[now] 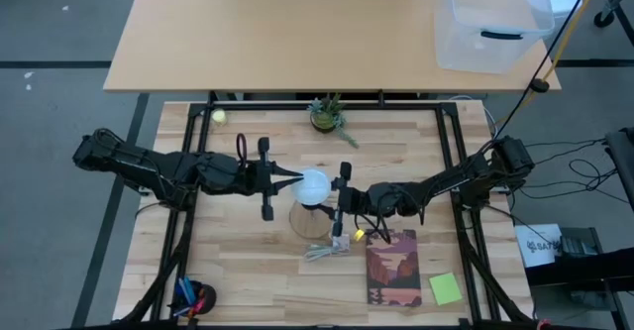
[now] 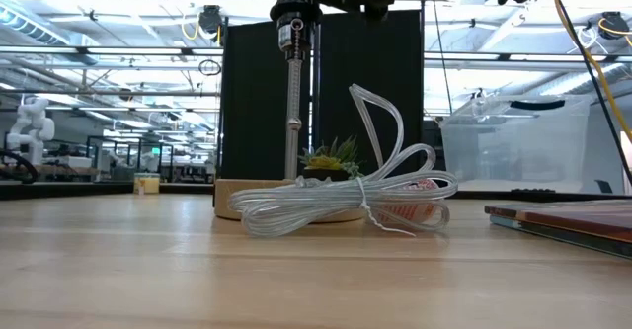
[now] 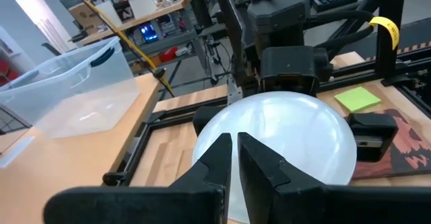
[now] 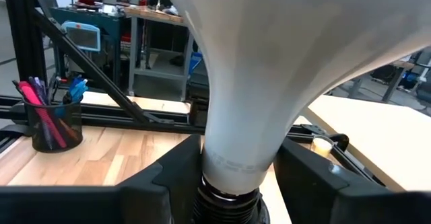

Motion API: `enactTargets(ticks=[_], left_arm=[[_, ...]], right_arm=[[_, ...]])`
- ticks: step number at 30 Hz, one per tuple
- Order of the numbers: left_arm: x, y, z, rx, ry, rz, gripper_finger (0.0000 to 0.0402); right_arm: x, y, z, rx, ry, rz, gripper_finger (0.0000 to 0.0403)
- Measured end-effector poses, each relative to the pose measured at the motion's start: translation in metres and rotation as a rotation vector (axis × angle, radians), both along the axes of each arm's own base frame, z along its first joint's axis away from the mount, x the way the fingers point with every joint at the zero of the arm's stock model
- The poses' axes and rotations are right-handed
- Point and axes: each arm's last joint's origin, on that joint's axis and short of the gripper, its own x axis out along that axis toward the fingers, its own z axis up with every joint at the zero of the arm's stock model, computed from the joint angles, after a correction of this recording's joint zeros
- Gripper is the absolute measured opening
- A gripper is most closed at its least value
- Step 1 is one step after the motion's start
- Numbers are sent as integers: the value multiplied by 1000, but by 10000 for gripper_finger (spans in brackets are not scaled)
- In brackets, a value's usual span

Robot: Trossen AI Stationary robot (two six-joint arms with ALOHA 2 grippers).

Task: Screw lightbulb
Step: Insert the white lightbulb into the silver lamp

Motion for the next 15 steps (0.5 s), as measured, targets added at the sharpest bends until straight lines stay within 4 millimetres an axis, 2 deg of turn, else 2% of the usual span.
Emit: enactTargets(ticks=[7,15], left_arm=[[0,-3,0,-5,-3,-33,33],[-1,-10,1,21,-13,-64,33]], right_arm=[[0,0,0,16,-5,-16,147],[0,0,1,20,-3,-19,147]])
